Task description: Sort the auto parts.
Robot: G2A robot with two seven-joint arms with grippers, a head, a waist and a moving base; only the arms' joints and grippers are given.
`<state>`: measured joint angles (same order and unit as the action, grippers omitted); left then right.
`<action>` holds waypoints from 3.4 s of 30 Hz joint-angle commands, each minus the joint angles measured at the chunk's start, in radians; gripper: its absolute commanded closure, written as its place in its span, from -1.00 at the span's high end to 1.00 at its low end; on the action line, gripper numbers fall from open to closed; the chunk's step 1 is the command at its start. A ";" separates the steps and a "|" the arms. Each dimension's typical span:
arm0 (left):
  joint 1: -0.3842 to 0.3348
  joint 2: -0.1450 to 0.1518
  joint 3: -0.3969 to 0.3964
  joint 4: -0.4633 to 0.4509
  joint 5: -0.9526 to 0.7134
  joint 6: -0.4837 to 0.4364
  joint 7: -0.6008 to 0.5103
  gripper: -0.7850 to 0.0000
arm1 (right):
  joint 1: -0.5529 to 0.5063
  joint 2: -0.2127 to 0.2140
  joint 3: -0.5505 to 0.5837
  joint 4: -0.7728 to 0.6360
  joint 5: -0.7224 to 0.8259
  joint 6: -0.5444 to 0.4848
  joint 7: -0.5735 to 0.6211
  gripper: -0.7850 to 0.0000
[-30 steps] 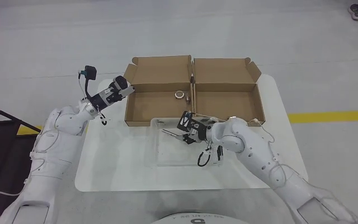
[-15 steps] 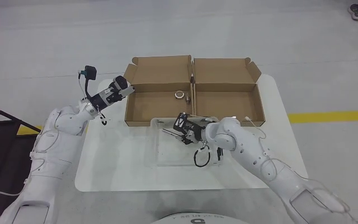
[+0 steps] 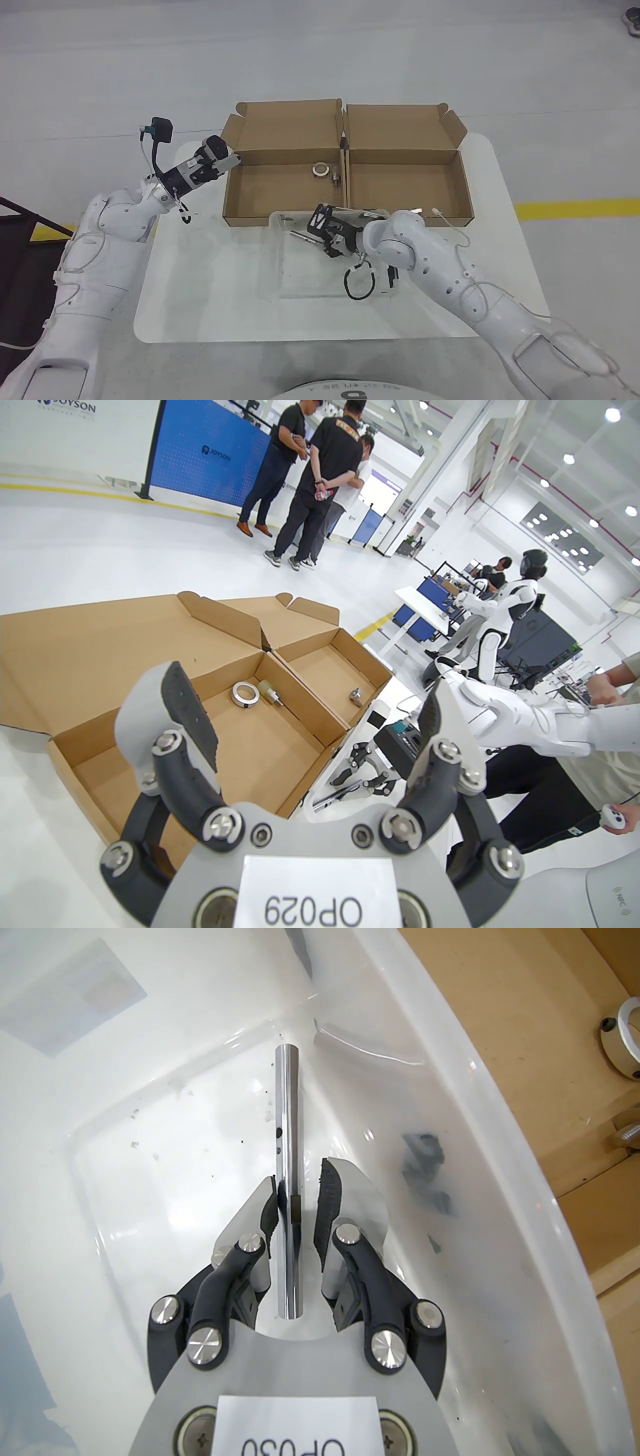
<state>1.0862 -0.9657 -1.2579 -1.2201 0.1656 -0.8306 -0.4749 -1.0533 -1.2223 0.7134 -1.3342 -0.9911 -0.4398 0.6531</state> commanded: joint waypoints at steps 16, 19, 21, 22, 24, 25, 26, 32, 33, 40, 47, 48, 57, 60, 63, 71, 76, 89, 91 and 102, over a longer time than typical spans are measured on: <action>0.000 0.000 0.000 0.000 0.000 0.000 0.000 1.00 | -0.038 0.025 0.104 -0.041 0.160 -0.137 -0.041 -1.00; 0.000 0.000 0.000 0.000 0.000 0.000 0.000 1.00 | -0.044 0.029 0.116 -0.049 0.146 -0.120 -0.039 -1.00; 0.000 0.000 0.000 0.000 0.000 0.000 0.000 1.00 | -0.049 0.030 0.116 -0.054 0.145 -0.118 -0.037 -1.00; 0.000 0.000 0.000 0.000 0.000 0.000 0.000 1.00 | -0.050 0.029 0.113 -0.056 0.144 -0.118 -0.034 -0.93; 0.000 0.000 0.000 0.000 0.000 0.000 0.000 1.00 | -0.050 0.027 0.102 -0.062 0.150 -0.126 -0.026 -0.41; 0.000 0.000 0.000 0.000 0.000 0.000 0.000 1.00 | -0.048 0.025 0.097 -0.063 0.156 -0.129 -0.026 -0.29; 0.000 0.000 0.000 0.000 0.000 0.000 0.000 1.00 | -0.048 0.023 0.092 -0.061 0.171 -0.137 -0.029 -0.11; 0.000 0.000 0.000 0.000 0.000 0.000 0.000 1.00 | -0.027 0.014 0.072 -0.037 0.213 -0.147 -0.014 -0.03; 0.000 0.000 0.000 0.000 0.000 0.000 0.000 1.00 | -0.023 0.013 0.067 -0.036 0.190 -0.129 -0.009 -0.03; 0.000 0.000 0.000 0.000 0.000 0.000 0.000 1.00 | -0.020 0.006 0.037 -0.036 0.079 -0.041 -0.008 -0.07; 0.000 0.000 0.000 0.000 0.000 0.000 0.000 1.00 | -0.021 0.005 0.037 -0.027 0.079 -0.029 0.011 -0.17; 0.000 0.000 0.000 0.000 0.000 0.000 0.000 1.00 | -0.020 0.005 0.037 -0.028 0.079 -0.029 0.011 -0.18; 0.000 0.000 0.000 0.000 0.000 0.000 0.000 1.00 | -0.013 0.002 0.030 -0.029 0.031 -0.004 0.032 -0.27; 0.000 0.000 0.000 0.000 0.000 0.000 0.000 1.00 | -0.010 0.001 0.025 -0.029 0.027 -0.010 0.045 -0.28; 0.000 0.000 0.000 0.000 0.000 0.000 0.000 1.00 | -0.008 -0.001 0.016 -0.034 0.020 -0.020 0.058 -0.28; 0.000 0.000 0.000 0.000 0.000 0.000 0.000 1.00 | -0.006 -0.004 0.010 -0.045 0.020 -0.036 0.066 -0.28; 0.000 0.000 0.000 0.000 0.000 0.000 0.000 1.00 | -0.009 -0.001 0.011 -0.050 -0.020 -0.009 0.103 -0.28; 0.000 0.000 0.000 0.000 0.000 0.000 0.000 1.00 | -0.020 0.000 0.001 -0.081 -0.042 -0.002 0.178 -0.63; 0.000 0.000 0.000 0.000 0.000 0.000 0.000 1.00 | -0.020 0.000 0.008 -0.086 -0.038 0.001 0.155 -1.00; 0.000 0.000 0.000 0.000 0.000 0.000 0.000 1.00 | -0.060 0.021 0.106 -0.131 0.050 -0.043 0.030 -1.00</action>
<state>1.0862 -0.9657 -1.2579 -1.2201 0.1656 -0.8306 -0.4749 -1.1073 -1.2044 0.8068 -1.4636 -0.9602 -0.4719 0.6949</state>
